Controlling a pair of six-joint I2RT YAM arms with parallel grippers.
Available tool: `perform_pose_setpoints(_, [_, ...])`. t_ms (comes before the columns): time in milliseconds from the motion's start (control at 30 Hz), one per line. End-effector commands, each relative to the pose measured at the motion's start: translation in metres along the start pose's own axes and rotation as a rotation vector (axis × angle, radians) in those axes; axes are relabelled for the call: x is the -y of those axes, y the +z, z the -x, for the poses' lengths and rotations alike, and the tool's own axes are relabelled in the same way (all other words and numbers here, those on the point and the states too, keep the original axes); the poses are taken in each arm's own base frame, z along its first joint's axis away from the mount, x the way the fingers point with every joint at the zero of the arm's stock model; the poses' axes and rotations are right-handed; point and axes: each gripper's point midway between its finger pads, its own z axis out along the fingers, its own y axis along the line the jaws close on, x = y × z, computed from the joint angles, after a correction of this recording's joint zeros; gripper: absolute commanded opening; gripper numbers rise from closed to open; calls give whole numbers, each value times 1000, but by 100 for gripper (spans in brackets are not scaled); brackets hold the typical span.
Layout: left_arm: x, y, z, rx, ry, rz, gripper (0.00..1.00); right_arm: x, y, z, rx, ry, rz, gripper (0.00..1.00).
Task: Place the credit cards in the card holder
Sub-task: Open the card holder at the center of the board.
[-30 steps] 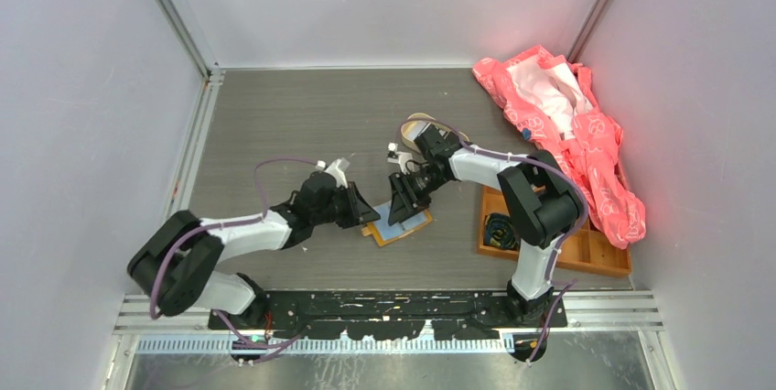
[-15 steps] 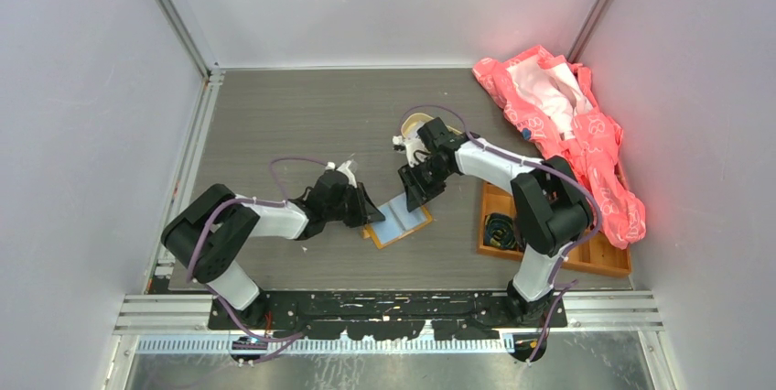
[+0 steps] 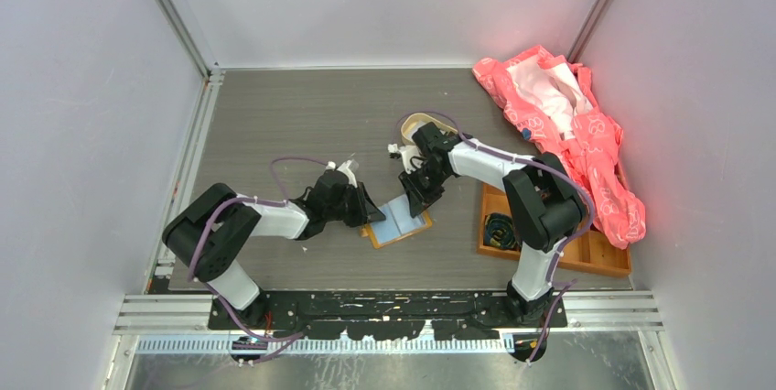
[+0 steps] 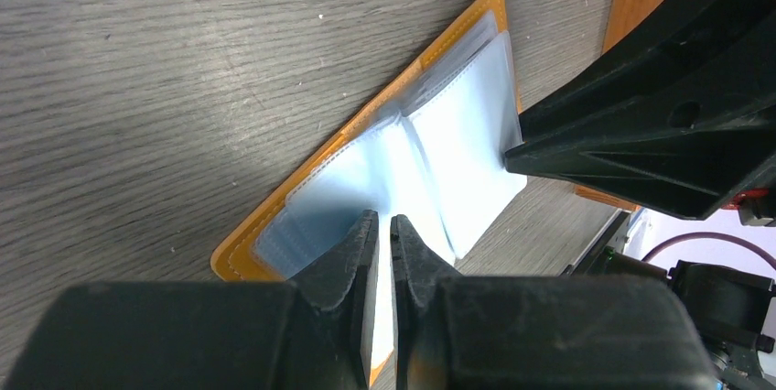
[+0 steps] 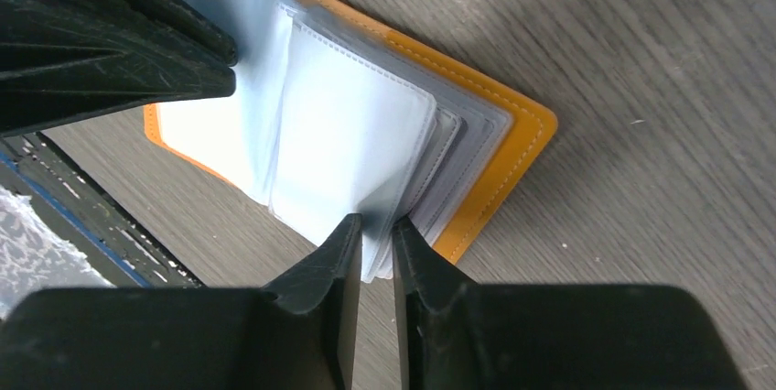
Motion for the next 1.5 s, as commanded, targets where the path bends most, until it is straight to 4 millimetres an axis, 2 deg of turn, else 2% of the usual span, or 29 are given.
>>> perform_pose_setpoints(0, [-20, 4, -7, -19, 27, 62, 12, -29, -12, 20, 69, -43, 113, 22])
perform_pose_setpoints(100, [-20, 4, -7, -18, 28, 60, 12, -41, -16, 23, 91, -47, 179, 24])
perform_pose_setpoints(200, [-21, 3, -8, -19, 29, 61, 12, -52, -19, 24, 97, -23, 256, 31])
perform_pose_setpoints(300, [-20, 2, -7, -17, 31, 60, 12, -57, -19, 25, 93, 11, 318, 34])
perform_pose_setpoints(500, [-20, -1, -7, -14, 33, 60, 13, -61, -26, 29, 117, 67, 396, 44])
perform_pose_setpoints(600, [-18, -2, -7, -15, 35, 53, 13, -57, -25, 30, 119, 85, 391, 44])
perform_pose_setpoints(967, [-12, -7, -6, -10, 39, 33, 16, -54, -23, 31, 120, 150, 409, 32])
perform_pose_setpoints(1233, [15, -18, -2, 13, 36, -89, 28, -60, -15, 29, 96, 209, 484, 33])
perform_pose_setpoints(1467, [24, -20, 0, 16, 34, -122, 30, -69, -17, 33, 100, 255, 565, 28])
